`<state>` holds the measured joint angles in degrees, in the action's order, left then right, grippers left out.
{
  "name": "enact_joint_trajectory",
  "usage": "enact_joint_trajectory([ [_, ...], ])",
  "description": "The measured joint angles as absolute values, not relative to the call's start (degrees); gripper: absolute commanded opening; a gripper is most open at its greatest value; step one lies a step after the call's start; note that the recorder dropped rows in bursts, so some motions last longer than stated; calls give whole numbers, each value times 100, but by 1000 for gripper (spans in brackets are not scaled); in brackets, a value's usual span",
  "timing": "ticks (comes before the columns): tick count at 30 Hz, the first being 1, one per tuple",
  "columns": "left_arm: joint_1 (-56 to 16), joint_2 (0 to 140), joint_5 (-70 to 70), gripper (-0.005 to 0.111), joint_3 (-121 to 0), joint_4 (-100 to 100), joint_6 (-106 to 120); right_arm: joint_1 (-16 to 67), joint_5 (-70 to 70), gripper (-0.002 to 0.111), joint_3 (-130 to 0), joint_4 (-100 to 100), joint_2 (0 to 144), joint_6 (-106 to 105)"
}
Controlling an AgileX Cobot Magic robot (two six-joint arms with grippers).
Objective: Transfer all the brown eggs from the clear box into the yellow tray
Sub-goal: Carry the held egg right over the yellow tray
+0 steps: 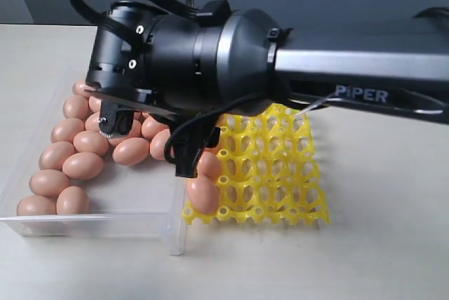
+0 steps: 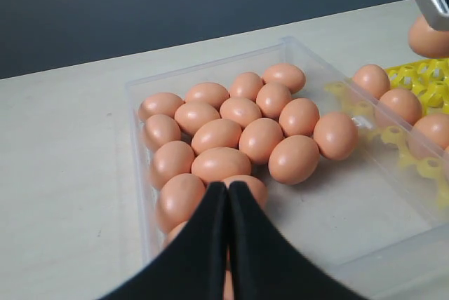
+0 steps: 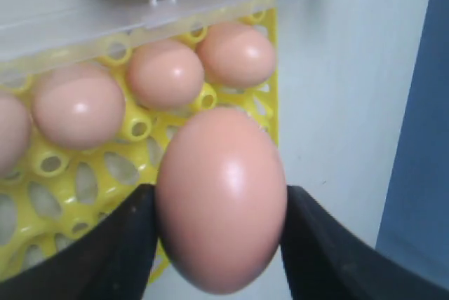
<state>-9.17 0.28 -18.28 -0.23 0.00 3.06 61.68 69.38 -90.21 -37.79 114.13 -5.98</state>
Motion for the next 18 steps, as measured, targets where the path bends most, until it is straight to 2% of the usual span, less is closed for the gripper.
enact_joint_trajectory([
  [4,-917,28,-1828,0,-23,0,306,5971,6938,-1,-8247,-3588,11226,-586],
  [8,-917,28,-1828,0,-23,0,306,5911,6962,-1,-7226,-3420,10456,-503],
  [18,-917,28,-1828,0,-23,0,306,6184,6999,-1,-6651,-2973,10142,-1449],
])
